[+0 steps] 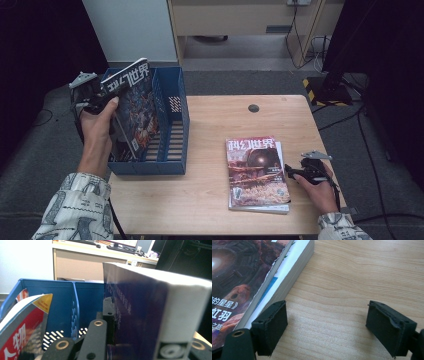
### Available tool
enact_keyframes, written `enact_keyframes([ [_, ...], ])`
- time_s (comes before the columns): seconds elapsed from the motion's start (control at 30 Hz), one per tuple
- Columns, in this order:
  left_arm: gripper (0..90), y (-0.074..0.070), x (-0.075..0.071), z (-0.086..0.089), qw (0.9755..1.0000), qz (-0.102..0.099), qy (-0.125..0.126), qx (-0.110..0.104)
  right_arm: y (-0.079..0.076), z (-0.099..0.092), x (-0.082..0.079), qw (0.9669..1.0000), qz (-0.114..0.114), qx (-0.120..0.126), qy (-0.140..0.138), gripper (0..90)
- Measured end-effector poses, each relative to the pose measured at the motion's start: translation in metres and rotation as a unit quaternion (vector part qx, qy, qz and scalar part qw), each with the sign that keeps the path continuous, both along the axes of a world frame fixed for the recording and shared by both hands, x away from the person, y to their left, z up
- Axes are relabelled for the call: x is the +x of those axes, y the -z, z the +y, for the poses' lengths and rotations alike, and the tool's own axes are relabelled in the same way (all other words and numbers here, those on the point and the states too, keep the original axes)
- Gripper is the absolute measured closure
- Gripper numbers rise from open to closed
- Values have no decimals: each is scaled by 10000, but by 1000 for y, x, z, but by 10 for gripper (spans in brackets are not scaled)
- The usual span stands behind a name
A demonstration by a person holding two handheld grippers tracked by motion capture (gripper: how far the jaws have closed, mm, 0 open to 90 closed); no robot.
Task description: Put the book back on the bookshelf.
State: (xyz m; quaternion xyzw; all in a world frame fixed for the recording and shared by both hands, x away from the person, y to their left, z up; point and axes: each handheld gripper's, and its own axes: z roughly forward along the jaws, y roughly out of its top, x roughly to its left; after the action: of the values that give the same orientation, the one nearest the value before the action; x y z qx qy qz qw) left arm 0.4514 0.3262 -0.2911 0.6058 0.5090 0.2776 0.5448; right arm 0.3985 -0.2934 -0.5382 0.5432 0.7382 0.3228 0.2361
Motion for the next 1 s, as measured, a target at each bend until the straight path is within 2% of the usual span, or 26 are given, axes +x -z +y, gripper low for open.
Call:
enact_keyframes([
  [0.43,817,8,2,-1,9999,-38,-76,55,0,0,0,10000,0,0,-1,172],
  [0.57,817,13,4,-4,10000,-16,-40,7,0,0,0,10000,1,1,0,172],
  [0.73,816,17,6,-8,9999,-19,-38,127,0,0,0,10000,1,2,0,172],
  [0.9,813,23,7,-9,9999,-38,-44,139,0,0,0,10000,2,2,0,172],
  [1.0,815,27,8,-10,10000,-15,-39,43,0,0,0,10000,0,-1,-1,172],
])
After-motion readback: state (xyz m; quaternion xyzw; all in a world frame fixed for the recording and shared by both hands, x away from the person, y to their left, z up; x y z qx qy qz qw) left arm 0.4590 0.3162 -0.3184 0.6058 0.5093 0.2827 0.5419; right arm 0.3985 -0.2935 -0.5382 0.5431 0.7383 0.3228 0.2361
